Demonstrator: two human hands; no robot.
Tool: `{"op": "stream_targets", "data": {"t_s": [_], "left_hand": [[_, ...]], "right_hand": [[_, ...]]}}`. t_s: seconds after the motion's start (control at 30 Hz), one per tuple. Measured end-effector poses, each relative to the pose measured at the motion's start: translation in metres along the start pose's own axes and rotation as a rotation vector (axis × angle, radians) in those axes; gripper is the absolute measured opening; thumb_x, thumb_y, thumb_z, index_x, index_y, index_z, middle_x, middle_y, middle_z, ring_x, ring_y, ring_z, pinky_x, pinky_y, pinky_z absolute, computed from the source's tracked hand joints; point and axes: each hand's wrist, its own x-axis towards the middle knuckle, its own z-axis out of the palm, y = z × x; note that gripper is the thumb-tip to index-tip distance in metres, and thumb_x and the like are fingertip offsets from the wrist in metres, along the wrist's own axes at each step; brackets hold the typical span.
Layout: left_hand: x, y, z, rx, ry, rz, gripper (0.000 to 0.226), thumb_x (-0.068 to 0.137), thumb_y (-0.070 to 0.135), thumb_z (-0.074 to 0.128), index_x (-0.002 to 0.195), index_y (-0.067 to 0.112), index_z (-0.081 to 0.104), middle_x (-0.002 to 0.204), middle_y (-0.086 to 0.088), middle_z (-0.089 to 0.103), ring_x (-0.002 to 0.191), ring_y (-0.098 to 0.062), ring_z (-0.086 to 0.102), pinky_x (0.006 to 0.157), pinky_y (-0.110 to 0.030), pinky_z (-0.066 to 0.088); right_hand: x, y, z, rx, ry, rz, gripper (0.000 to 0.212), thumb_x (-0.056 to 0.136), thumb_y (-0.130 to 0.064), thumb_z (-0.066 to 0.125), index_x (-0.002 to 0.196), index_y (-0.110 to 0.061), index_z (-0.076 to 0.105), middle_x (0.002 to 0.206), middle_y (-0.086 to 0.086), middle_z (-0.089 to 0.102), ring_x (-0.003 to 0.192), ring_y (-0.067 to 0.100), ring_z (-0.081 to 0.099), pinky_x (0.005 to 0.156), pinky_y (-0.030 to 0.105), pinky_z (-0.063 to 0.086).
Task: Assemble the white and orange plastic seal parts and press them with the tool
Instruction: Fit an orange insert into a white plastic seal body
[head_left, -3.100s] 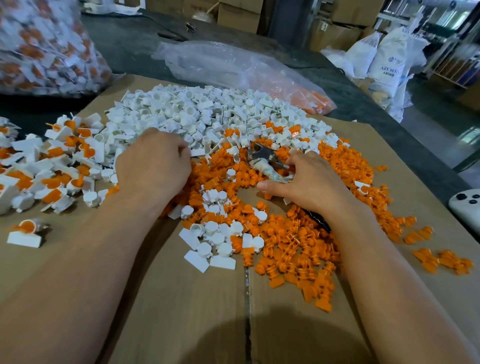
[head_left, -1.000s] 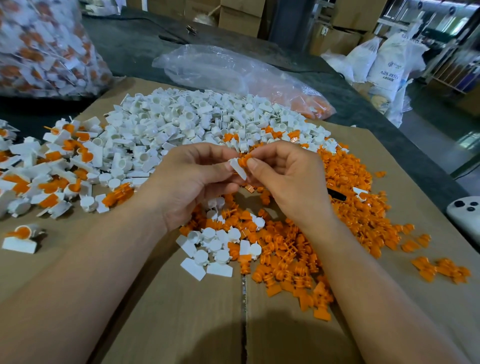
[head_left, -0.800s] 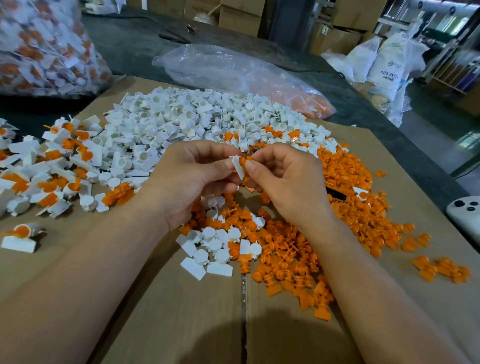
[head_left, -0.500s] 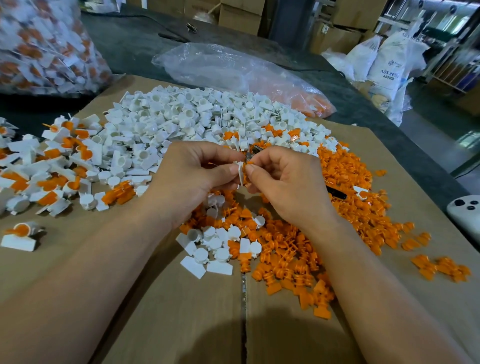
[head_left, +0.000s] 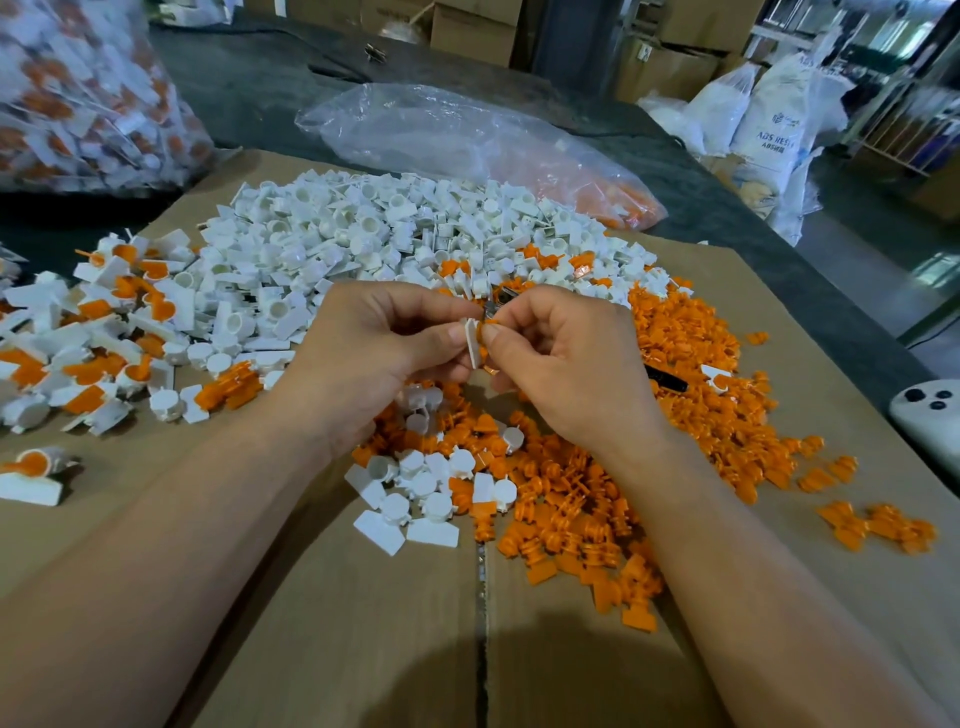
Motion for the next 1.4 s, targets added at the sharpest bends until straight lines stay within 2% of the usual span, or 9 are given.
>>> {"op": "stream_targets", "data": {"t_s": [0.13, 0.23, 0.43, 0.63, 0.8, 0.93, 1.1, 1.23, 1.4], "left_hand": [[-0.0002, 0.0017, -0.0009, -0.124, -0.048, -0.037, 0.019, 0.064, 0.006, 0.067, 0.081, 0.012, 0.073, 0.074, -0.008, 0.073, 0.068, -0.018, 0.070, 0.062, -0.020, 0.055], [-0.0008, 0.0010, -0.0012, -0.072, -0.051, -0.018, 0.032, 0.054, 0.017, 0.070, 0.086, 0.016, 0.072, 0.075, -0.003, 0.074, 0.072, -0.014, 0.070, 0.067, -0.019, 0.056], [-0.0009, 0.0007, 0.0010, 0.167, 0.078, 0.073, 0.026, 0.079, -0.001, 0.064, 0.086, 0.023, 0.071, 0.061, 0.010, 0.069, 0.055, 0.002, 0.061, 0.056, -0.009, 0.046], [-0.0012, 0.0022, -0.0008, 0.188, 0.089, 0.093, 0.024, 0.083, 0.003, 0.061, 0.090, 0.023, 0.073, 0.059, 0.000, 0.064, 0.049, -0.005, 0.050, 0.050, -0.016, 0.043], [0.0006, 0.0025, -0.0021, 0.058, 0.047, 0.051, 0.023, 0.085, 0.001, 0.058, 0.091, 0.018, 0.073, 0.068, -0.007, 0.068, 0.062, -0.019, 0.052, 0.052, -0.020, 0.045], [0.0019, 0.0029, -0.0025, -0.044, 0.024, 0.007, 0.027, 0.083, -0.003, 0.056, 0.082, 0.017, 0.075, 0.067, -0.008, 0.064, 0.064, -0.017, 0.051, 0.051, -0.019, 0.042], [-0.0002, 0.0060, -0.0011, -0.078, -0.032, -0.039, 0.031, 0.083, -0.006, 0.054, 0.080, 0.016, 0.076, 0.076, -0.015, 0.063, 0.066, -0.016, 0.053, 0.050, -0.016, 0.042], [0.0008, 0.0064, -0.0006, -0.137, 0.013, -0.110, 0.019, 0.078, -0.010, 0.059, 0.081, 0.009, 0.063, 0.061, -0.003, 0.062, 0.053, -0.010, 0.056, 0.046, -0.015, 0.044], [-0.0002, 0.0084, -0.0032, -0.233, -0.029, -0.118, 0.017, 0.055, 0.005, 0.066, 0.071, 0.006, 0.063, 0.057, -0.001, 0.064, 0.051, -0.009, 0.060, 0.052, -0.014, 0.051]], "right_hand": [[-0.0007, 0.0003, -0.0008, -0.011, 0.061, -0.019, 0.026, 0.082, -0.015, 0.065, 0.063, -0.030, 0.054, 0.059, -0.009, 0.061, 0.058, 0.014, 0.063, 0.056, 0.033, 0.053], [-0.0006, 0.0019, -0.0003, 0.002, 0.072, -0.012, 0.025, 0.080, -0.014, 0.066, 0.063, -0.028, 0.055, 0.058, -0.009, 0.061, 0.056, 0.014, 0.063, 0.055, 0.035, 0.053], [-0.0023, 0.0006, 0.0040, 0.077, 0.010, -0.024, 0.023, 0.082, -0.017, 0.067, 0.067, -0.031, 0.057, 0.065, -0.007, 0.064, 0.060, 0.014, 0.065, 0.057, 0.035, 0.054], [-0.0018, 0.0013, 0.0035, 0.139, -0.008, -0.060, 0.020, 0.081, -0.017, 0.069, 0.071, -0.031, 0.058, 0.067, -0.003, 0.066, 0.060, 0.014, 0.064, 0.059, 0.036, 0.054], [-0.0020, 0.0011, 0.0031, 0.159, 0.056, -0.176, 0.022, 0.073, -0.021, 0.073, 0.089, -0.029, 0.061, 0.078, -0.015, 0.060, 0.072, 0.005, 0.061, 0.066, 0.019, 0.052], [-0.0009, 0.0044, 0.0030, 0.092, 0.081, -0.268, 0.033, 0.075, -0.014, 0.071, 0.107, -0.019, 0.063, 0.087, -0.014, 0.055, 0.081, 0.006, 0.059, 0.075, 0.022, 0.051], [0.0003, 0.0071, 0.0025, 0.069, 0.093, -0.317, 0.032, 0.073, -0.011, 0.071, 0.105, -0.006, 0.066, 0.086, -0.006, 0.058, 0.076, 0.002, 0.057, 0.073, 0.014, 0.048], [0.0014, 0.0079, 0.0007, 0.043, 0.082, -0.328, 0.027, 0.073, -0.011, 0.072, 0.099, -0.005, 0.069, 0.086, -0.008, 0.059, 0.077, -0.002, 0.055, 0.071, 0.009, 0.043], [0.0016, 0.0077, -0.0007, 0.045, 0.100, -0.318, 0.025, 0.073, -0.012, 0.072, 0.097, -0.004, 0.070, 0.083, 0.004, 0.067, 0.073, 0.006, 0.059, 0.070, 0.014, 0.047]]}}
